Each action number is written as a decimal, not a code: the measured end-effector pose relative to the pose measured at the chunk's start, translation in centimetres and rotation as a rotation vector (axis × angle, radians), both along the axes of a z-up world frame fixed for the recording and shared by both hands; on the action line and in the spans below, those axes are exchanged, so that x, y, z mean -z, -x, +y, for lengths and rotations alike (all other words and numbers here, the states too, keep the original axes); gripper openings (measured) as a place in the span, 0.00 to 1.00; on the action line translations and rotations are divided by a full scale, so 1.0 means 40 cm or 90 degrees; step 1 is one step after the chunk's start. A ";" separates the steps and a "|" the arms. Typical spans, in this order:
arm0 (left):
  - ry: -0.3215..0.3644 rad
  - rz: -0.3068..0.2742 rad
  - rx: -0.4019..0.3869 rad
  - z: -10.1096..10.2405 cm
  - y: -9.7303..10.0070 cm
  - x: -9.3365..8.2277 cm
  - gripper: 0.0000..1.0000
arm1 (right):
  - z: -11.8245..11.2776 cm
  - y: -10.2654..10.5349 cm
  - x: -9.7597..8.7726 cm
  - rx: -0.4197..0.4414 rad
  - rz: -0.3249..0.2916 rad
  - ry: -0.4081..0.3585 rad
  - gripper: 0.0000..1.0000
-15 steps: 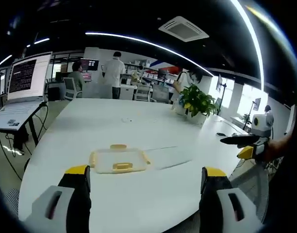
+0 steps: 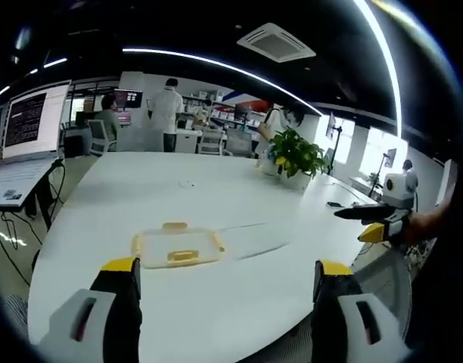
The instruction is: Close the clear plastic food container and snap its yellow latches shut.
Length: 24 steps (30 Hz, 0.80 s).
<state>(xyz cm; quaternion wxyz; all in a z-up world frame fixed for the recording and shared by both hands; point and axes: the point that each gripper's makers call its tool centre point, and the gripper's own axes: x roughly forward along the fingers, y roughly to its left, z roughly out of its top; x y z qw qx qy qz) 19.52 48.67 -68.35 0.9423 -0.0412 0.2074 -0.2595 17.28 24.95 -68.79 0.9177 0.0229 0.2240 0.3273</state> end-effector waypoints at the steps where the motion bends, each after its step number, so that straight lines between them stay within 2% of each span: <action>1: -0.004 0.000 0.000 0.003 0.000 0.002 0.92 | 0.000 0.000 0.000 -0.001 -0.001 0.001 0.88; 7: -0.009 0.005 0.006 0.022 -0.004 0.011 0.92 | 0.016 0.001 -0.005 -0.004 -0.005 0.006 0.88; 18: -0.036 0.021 0.053 0.050 -0.018 0.033 0.91 | 0.078 -0.004 -0.002 -0.050 -0.012 0.028 0.85; 20: -0.028 0.030 0.076 0.042 -0.014 0.032 0.89 | 0.088 -0.012 -0.004 -0.055 -0.013 0.024 0.86; 24: -0.056 0.029 0.098 0.042 -0.014 0.038 0.89 | 0.106 -0.027 -0.007 -0.066 -0.016 0.033 0.84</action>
